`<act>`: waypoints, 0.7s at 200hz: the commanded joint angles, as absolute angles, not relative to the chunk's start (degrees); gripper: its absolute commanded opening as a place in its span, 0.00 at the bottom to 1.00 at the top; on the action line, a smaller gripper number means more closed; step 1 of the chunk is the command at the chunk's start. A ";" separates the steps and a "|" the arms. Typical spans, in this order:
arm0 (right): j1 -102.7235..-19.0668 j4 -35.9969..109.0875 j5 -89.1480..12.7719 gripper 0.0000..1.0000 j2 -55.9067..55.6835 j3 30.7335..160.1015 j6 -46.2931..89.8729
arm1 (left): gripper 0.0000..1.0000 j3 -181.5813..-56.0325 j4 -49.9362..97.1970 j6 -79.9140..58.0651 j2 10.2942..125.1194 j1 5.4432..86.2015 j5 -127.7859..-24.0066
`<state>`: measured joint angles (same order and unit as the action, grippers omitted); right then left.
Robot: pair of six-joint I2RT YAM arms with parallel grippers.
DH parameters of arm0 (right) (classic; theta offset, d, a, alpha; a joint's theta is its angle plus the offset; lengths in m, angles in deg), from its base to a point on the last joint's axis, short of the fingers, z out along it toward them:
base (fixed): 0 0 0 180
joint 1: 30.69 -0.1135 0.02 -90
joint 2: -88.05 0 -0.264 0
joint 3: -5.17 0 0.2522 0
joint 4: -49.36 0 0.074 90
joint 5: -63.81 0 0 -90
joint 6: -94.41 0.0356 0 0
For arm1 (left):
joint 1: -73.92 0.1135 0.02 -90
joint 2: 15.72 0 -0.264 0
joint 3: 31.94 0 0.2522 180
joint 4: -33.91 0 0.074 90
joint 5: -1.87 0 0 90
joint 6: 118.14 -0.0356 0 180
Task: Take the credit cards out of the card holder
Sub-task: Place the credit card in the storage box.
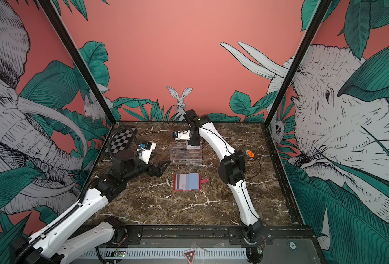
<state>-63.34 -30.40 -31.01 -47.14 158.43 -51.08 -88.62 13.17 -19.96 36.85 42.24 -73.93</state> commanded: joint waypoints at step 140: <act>-63.83 -24.37 -25.07 0.34 -46.63 160.99 -48.77 | 0.99 -88.24 11.62 -18.48 35.77 42.27 -74.04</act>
<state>-63.34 -27.43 -27.66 -47.23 158.98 -49.75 -88.62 12.64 -19.04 37.36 42.24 -73.84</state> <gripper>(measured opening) 0.297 0.991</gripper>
